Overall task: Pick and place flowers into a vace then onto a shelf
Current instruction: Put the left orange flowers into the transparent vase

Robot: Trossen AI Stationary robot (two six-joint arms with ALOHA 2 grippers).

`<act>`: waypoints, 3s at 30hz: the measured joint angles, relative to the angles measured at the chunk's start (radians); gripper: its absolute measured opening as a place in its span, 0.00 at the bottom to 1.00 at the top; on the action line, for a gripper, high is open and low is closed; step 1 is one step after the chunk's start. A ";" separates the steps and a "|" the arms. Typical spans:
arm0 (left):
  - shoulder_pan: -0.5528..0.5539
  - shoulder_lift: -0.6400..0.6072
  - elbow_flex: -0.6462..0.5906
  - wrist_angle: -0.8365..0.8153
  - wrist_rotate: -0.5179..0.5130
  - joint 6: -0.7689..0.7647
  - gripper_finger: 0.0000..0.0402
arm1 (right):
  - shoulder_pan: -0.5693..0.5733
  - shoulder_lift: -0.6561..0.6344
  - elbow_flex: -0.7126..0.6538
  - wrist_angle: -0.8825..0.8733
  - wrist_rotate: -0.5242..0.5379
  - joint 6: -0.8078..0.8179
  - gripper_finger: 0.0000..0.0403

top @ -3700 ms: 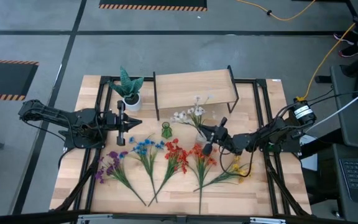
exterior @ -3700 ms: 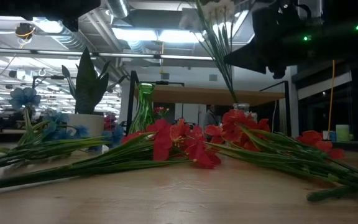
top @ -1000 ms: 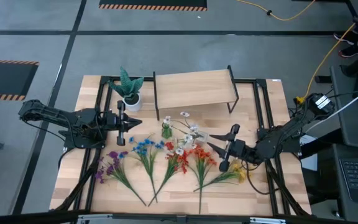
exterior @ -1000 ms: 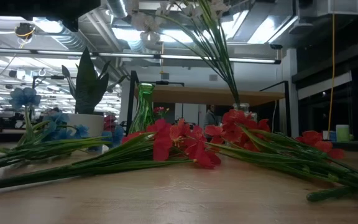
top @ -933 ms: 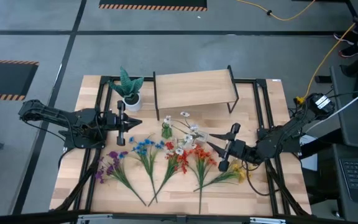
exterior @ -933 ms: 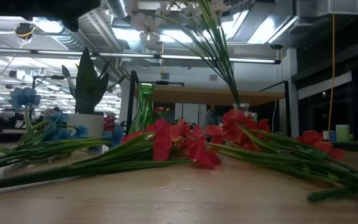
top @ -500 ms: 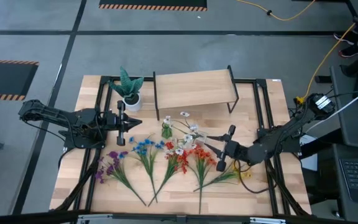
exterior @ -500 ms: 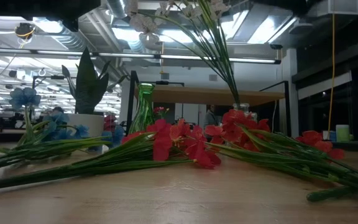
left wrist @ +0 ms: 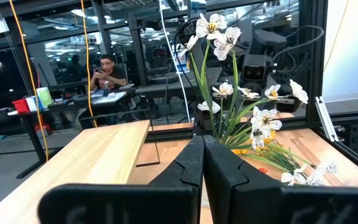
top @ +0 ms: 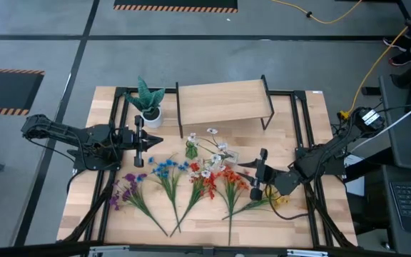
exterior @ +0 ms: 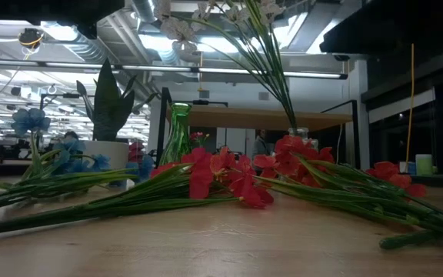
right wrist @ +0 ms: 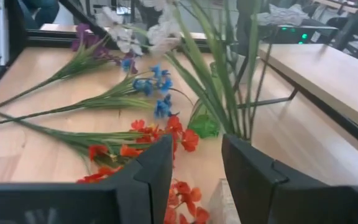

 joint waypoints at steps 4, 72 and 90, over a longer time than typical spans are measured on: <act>0.000 0.000 0.000 0.000 0.000 0.000 0.01 | 0.028 0.000 0.000 0.000 0.000 -0.001 0.35; -0.243 0.415 0.360 -0.599 -0.133 -0.495 0.00 | 0.003 0.000 0.000 0.004 0.001 -0.135 0.35; -0.478 0.780 0.552 -0.602 -0.221 -0.672 0.01 | 0.003 0.000 0.000 0.001 0.001 -0.139 0.35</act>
